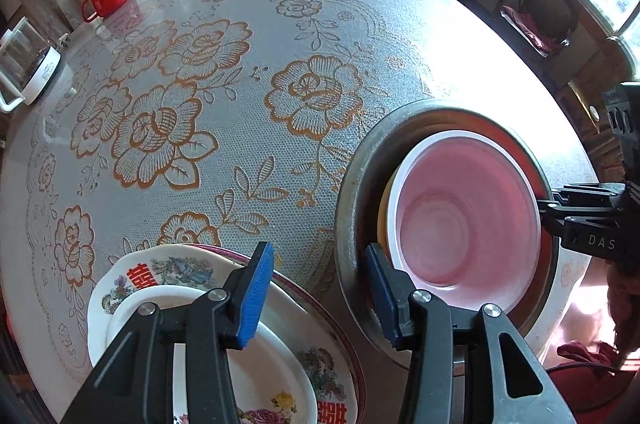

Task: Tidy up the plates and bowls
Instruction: 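Move the right gripper to the steel basin rim and close it, then lift the steel basin with the right gripper over the plate stack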

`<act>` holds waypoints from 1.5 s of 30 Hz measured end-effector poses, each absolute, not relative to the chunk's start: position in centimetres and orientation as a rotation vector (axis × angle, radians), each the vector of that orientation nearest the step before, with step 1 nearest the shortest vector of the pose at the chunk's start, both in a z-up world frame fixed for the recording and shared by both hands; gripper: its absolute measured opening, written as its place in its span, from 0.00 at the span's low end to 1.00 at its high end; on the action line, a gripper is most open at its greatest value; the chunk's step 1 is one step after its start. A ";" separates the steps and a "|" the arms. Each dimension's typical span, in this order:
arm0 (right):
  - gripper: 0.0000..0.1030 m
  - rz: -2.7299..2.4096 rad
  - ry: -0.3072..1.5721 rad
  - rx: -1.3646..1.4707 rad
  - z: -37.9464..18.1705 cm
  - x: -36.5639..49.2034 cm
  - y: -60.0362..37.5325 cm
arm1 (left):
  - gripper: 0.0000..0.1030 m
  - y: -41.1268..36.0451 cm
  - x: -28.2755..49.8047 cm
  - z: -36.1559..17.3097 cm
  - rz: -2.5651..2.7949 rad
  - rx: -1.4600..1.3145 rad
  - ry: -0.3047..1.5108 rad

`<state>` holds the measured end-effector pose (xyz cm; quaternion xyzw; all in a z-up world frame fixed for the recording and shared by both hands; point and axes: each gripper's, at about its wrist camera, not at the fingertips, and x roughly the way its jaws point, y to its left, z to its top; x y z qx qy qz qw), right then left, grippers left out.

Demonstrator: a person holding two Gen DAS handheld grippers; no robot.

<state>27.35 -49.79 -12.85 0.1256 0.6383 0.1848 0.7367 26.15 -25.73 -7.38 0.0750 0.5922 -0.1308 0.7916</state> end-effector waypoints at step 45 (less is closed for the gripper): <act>0.09 0.443 1.386 0.311 -12.7 27.9 -53.3 | 0.14 -27.9 25.3 -8.1 -0.278 -0.019 1.177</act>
